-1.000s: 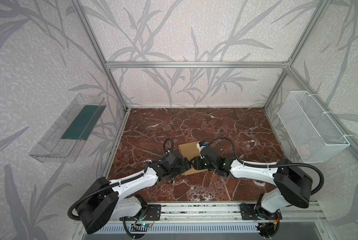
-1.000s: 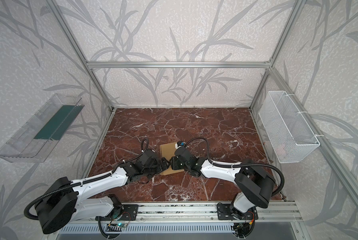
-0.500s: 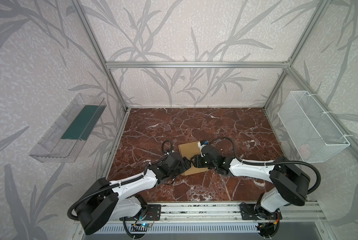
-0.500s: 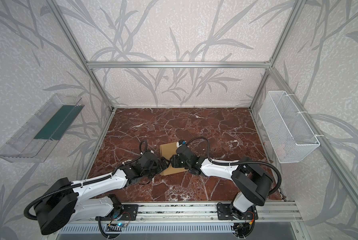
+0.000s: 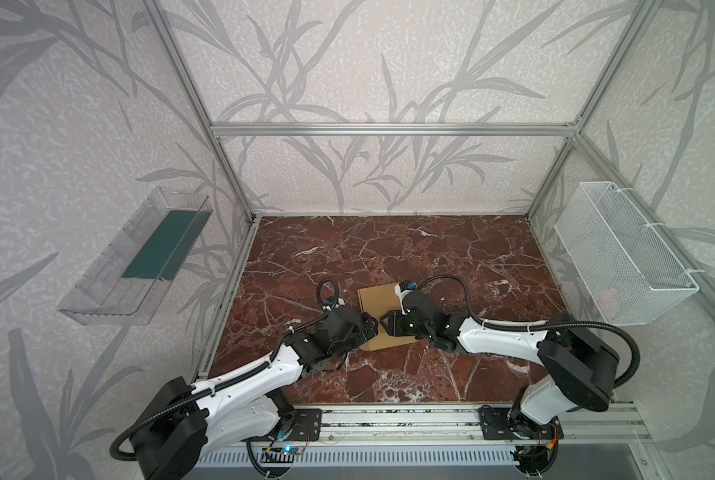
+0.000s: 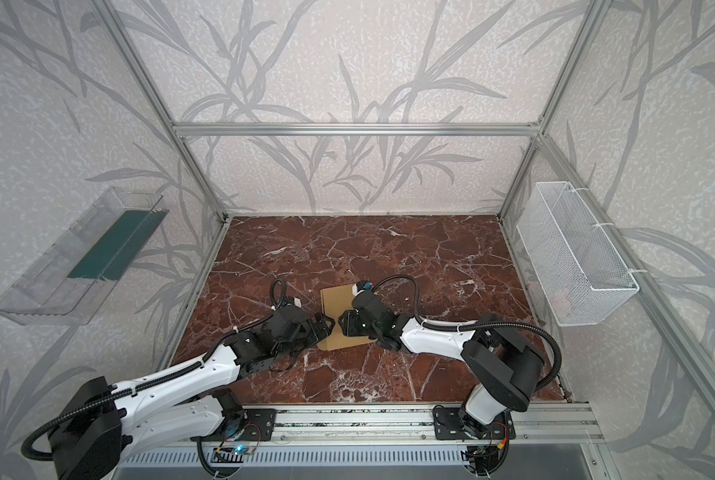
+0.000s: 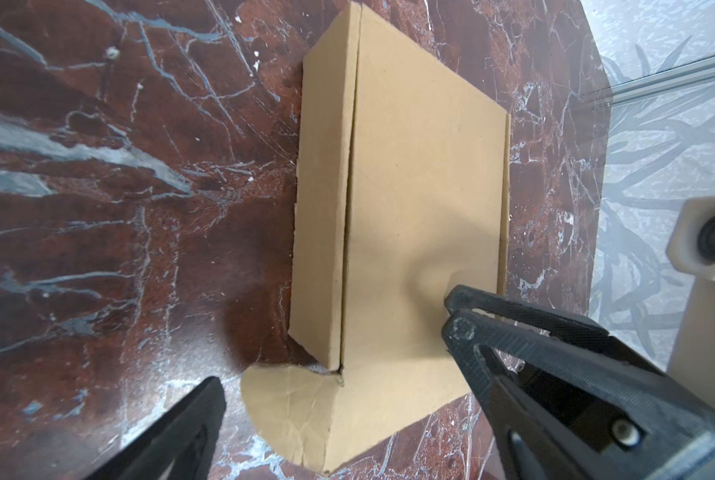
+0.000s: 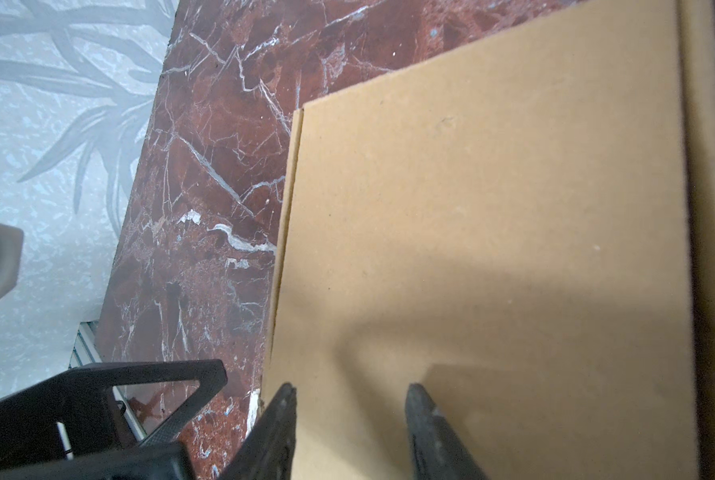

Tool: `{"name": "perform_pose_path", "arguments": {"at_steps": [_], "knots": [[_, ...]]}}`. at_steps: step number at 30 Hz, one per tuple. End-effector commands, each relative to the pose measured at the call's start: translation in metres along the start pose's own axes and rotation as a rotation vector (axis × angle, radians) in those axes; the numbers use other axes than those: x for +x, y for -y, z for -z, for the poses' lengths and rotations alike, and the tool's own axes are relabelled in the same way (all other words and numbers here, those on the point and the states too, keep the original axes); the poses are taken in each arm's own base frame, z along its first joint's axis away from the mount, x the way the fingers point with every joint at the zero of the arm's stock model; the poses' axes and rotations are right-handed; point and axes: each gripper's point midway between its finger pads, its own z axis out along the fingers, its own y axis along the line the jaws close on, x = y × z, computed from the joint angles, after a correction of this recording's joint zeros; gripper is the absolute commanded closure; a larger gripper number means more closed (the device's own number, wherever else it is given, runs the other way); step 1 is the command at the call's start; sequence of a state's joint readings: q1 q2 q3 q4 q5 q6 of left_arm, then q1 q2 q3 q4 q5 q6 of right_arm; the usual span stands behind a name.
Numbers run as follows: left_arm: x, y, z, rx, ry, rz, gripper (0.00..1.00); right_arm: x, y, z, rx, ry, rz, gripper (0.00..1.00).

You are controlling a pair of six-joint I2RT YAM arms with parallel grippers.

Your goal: Fold the paper box

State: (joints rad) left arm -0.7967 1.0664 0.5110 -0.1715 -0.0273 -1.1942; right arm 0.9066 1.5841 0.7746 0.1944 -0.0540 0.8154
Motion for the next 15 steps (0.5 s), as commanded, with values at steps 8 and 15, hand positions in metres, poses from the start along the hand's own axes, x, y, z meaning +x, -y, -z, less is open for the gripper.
{"name": "perform_pose_path", "arguments": {"at_steps": [8,15], "knots": [[0.002,0.013,-0.006,0.030,0.008,0.016,0.01,0.004,0.005,-0.002,0.002,-0.007,-0.014,0.56],[0.015,0.021,-0.019,0.045,-0.018,0.017,0.01,0.006,0.006,-0.001,0.002,-0.009,-0.020,0.56]]}}
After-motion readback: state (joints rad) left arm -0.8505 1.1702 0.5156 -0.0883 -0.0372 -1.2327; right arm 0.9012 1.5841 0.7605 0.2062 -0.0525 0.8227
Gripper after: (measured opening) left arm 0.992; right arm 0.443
